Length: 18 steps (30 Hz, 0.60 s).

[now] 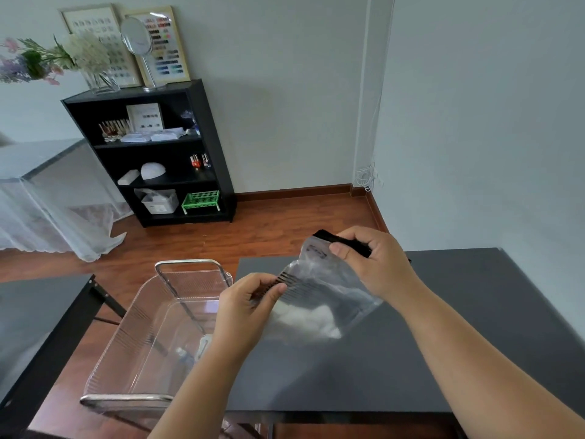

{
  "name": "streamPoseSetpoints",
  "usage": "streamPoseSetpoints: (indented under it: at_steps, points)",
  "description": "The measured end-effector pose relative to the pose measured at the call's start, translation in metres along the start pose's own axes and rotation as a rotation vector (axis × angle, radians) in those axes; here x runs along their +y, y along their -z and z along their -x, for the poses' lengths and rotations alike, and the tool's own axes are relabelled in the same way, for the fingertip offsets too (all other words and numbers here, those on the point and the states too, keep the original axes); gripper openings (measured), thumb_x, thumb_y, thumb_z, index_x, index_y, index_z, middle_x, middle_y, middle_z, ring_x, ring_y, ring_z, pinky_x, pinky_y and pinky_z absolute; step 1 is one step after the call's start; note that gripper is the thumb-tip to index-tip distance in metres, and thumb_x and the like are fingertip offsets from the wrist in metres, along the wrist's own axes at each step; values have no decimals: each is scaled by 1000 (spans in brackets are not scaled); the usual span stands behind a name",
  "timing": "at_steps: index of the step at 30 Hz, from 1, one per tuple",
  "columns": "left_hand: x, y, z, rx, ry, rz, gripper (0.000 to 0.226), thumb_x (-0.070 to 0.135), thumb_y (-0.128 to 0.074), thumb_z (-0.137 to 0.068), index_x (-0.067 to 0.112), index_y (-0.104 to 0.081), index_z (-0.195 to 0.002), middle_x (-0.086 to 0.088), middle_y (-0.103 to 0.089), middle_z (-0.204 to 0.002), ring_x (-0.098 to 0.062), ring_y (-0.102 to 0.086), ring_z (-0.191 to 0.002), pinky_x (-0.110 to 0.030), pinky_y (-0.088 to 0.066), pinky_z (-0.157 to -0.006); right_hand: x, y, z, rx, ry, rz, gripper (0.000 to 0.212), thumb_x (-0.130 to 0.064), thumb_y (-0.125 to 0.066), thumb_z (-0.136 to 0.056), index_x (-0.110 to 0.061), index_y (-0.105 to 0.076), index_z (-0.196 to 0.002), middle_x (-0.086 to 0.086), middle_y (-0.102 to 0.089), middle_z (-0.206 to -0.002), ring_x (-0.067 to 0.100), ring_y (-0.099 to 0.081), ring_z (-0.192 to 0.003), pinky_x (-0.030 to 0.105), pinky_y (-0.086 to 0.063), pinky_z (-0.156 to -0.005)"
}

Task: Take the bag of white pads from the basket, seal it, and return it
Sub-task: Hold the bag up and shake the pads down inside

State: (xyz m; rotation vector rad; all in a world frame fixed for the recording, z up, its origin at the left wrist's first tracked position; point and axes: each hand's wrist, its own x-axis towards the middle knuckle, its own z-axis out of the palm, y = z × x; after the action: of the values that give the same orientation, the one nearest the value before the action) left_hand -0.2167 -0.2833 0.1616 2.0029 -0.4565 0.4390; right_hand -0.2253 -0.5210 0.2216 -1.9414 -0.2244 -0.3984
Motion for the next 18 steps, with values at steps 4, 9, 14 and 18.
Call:
streamPoseSetpoints:
  at_steps: [4,9,14,18]
  points:
    - [-4,1,3,42,31,15,6,31,-73,-84,31,-70,-79,21,-67,-71,4,-58,-64,-7,-38,-61,4,5,-5,67,-26,-64,13,-26,-70,-85,-38,-71,-80,-14,-72,-79,8,-65,-73,26,-53,-65]
    - [-11,0,8,26,149,105,16,20,-76,-84,34,-70,-78,18,-66,-66,3,-55,-59,-11,-39,-58,8,12,-10,95,-54,-105,8,-28,-71,-84,-35,-73,-80,-9,-73,-76,15,-65,-72,42,-54,-68]
    - [3,-4,-1,-109,174,196,21,32,-77,-83,35,-71,-102,13,-74,-94,-6,-68,-86,-18,-52,-78,5,2,-9,-45,-55,-6,14,-28,-73,-84,-41,-72,-82,-19,-71,-76,-2,-62,-65,15,-46,-59]
    - [27,-12,-25,-47,96,175,14,31,-75,-84,32,-74,-98,16,-74,-88,-6,-66,-82,-21,-52,-76,-1,-10,-8,-142,-55,99,9,-33,-73,-83,-42,-73,-84,-13,-73,-76,12,-66,-69,28,-53,-63]
